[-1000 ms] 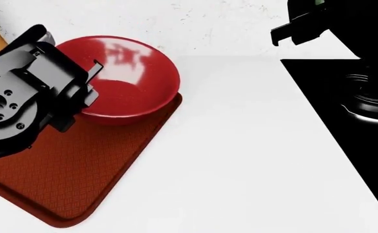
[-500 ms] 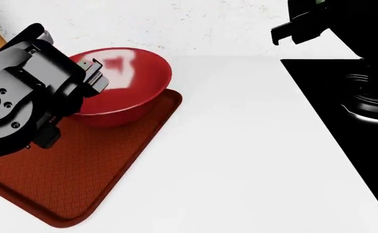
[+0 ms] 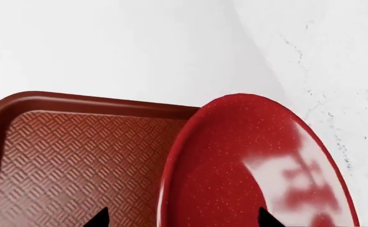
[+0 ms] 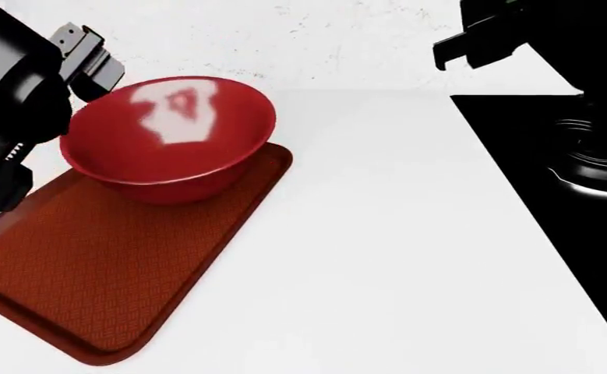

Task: Place the two vegetables and bowl onto the tray for setting up a vegetable dip station.

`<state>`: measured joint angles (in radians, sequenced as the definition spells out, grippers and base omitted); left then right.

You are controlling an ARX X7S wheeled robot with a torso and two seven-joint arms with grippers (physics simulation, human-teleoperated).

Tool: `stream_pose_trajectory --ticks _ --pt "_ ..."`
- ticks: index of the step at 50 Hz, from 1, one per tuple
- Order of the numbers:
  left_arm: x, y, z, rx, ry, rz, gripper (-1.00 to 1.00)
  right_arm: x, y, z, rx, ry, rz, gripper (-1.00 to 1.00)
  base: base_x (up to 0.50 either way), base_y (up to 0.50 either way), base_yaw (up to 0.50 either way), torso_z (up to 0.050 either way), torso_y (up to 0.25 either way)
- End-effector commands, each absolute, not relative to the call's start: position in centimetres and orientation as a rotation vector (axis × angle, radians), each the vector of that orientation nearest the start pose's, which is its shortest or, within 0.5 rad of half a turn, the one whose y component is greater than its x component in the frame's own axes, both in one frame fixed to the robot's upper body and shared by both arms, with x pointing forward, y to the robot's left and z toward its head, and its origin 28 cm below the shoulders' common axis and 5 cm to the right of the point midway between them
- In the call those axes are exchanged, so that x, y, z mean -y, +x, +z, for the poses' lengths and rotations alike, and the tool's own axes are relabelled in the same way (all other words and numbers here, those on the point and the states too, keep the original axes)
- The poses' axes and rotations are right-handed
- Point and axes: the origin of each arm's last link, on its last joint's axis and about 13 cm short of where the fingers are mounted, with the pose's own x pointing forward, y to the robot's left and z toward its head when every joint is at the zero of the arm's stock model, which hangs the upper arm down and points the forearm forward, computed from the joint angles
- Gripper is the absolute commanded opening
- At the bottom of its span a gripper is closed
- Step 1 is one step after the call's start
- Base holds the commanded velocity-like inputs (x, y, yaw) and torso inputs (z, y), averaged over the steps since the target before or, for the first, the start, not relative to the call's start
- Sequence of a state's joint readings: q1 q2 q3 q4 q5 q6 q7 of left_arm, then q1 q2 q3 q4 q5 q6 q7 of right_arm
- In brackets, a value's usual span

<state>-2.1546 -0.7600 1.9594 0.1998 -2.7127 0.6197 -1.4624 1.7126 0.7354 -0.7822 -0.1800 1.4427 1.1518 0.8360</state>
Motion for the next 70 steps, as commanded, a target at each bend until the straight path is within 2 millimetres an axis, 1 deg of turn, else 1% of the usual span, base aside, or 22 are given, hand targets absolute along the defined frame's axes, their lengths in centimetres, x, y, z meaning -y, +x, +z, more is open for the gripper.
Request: stream_pose_trajectory --ticks 1,13,19,25,30,35,39,43,44,49,57,67,70 --pt "-22.7 27.6 40.5 -0.363 -0.826 0.774 1.0 12.5 25.9 37.9 0.079 -0.402 0.025 -1.0 0.0 0.0 0.0 0.0 0.0" --pt "-23.2 27.5 40.9 -0.332 -0.833 0.782 1.0 10.4 24.3 38.4 0.088 -0.316 0.276 -1.0 0.0 0.0 0.0 0.0 0.0" --pt "-23.2 27.5 41.2 -0.3 -0.814 0.759 1.0 8.9 23.9 38.0 0.08 -0.297 0.392 -1.0 0.0 0.0 0.0 0.0 0.0" --pt "-23.3 27.4 41.6 -0.275 -0.81 0.736 1.0 7.1 23.1 37.6 0.075 -0.276 0.525 -1.0 0.0 0.0 0.0 0.0 0.0" --pt "-23.2 27.4 41.6 -0.279 -0.81 0.734 1.0 6.3 22.5 37.0 0.035 -0.252 0.642 -1.0 0.0 0.0 0.0 0.0 0.0" --pt "-23.2 27.5 41.6 -0.275 -0.807 0.731 1.0 5.9 22.3 36.7 0.027 -0.252 0.686 -1.0 0.0 0.0 0.0 0.0 0.0" --pt "-23.2 27.6 41.6 -0.273 -0.805 0.73 1.0 5.0 21.7 36.4 0.026 -0.257 0.753 -1.0 0.0 0.0 0.0 0.0 0.0" --pt "-23.2 27.6 41.6 -0.274 -0.805 0.73 1.0 4.7 21.4 36.4 0.024 -0.255 0.776 -1.0 0.0 0.0 0.0 0.0 0.002" --pt "-23.2 27.4 41.7 -0.272 -0.805 0.731 1.0 4.4 21.0 36.2 0.013 -0.253 0.817 -1.0 0.0 0.0 0.0 0.0 0.0" --pt "-23.3 27.3 41.7 -0.268 -0.809 0.73 1.0 3.7 20.4 35.6 -0.014 -0.244 0.881 -1.0 0.0 0.0 0.0 0.0 0.0" --pt "-23.3 27.5 41.6 -0.271 -0.806 0.729 1.0 2.6 19.8 34.7 -0.041 -0.257 0.951 -1.0 0.0 0.0 0.0 0.0 0.0" --pt "-23.2 27.5 41.8 -0.269 -0.803 0.726 1.0 1.3 19.5 33.4 -0.079 -0.254 0.986 -1.0 0.0 0.0 0.0 0.0 0.0" --pt "-23.1 27.5 41.7 -0.269 -0.801 0.725 1.0 0.6 19.6 32.7 -0.104 -0.247 0.989 -1.0 0.0 0.0 0.0 0.0 0.0"
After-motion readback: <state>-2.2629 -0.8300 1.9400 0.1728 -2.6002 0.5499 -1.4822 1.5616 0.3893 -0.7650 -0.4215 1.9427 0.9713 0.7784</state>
